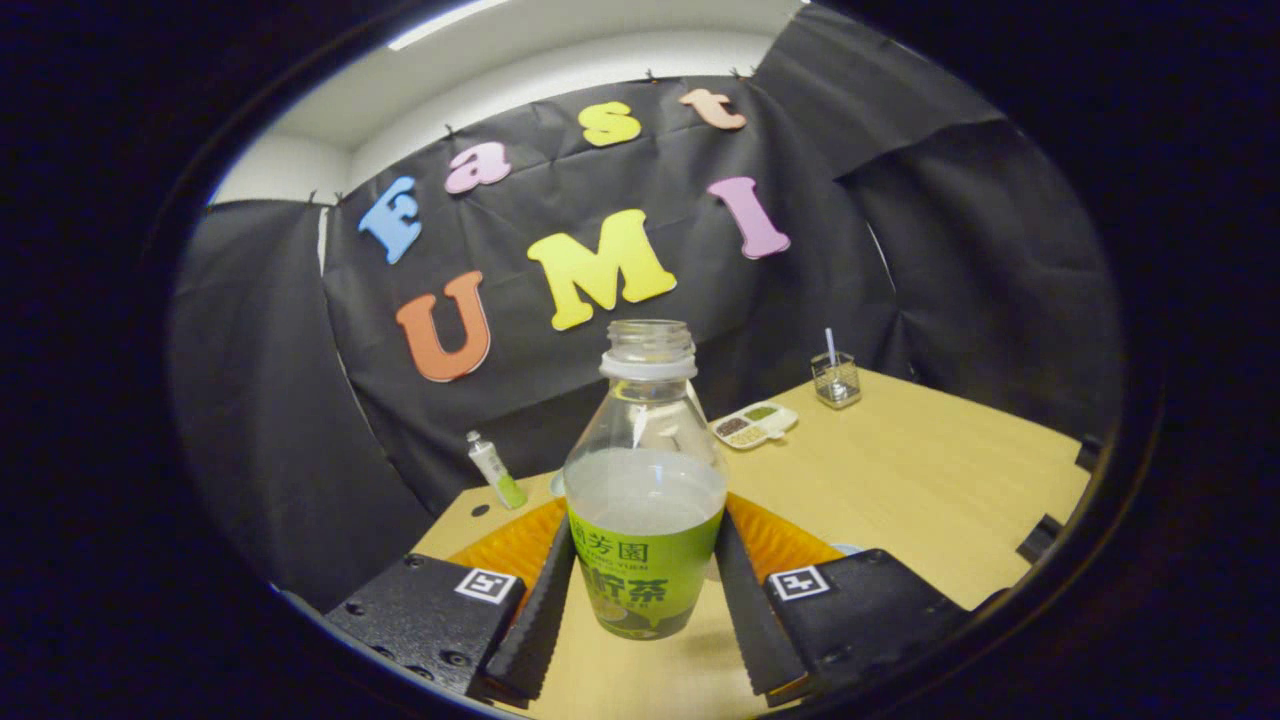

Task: Take the bottle from table, then pour the juice into the cup, finally place the bottle on the coaster

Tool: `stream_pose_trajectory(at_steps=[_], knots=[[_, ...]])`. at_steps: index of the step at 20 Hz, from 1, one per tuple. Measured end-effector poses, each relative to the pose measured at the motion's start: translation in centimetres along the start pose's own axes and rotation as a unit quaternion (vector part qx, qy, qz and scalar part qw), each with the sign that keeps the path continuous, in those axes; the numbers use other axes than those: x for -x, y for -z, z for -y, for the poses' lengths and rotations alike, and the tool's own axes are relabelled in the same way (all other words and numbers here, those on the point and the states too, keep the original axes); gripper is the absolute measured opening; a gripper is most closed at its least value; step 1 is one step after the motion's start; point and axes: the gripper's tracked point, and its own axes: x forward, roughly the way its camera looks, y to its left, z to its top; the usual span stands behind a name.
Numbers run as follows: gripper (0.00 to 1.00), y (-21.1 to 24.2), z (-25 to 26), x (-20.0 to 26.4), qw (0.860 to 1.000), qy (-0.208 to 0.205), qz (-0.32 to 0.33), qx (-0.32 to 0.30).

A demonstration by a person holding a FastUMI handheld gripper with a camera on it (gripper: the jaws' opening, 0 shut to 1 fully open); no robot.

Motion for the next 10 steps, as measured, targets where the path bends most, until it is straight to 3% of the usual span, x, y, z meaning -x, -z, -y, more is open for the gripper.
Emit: stream_pose_trajectory(at_steps=[10], knots=[[0.78, 4.6, 2.0, -9.5, 0.987, 0.054, -0.037, 0.144]])
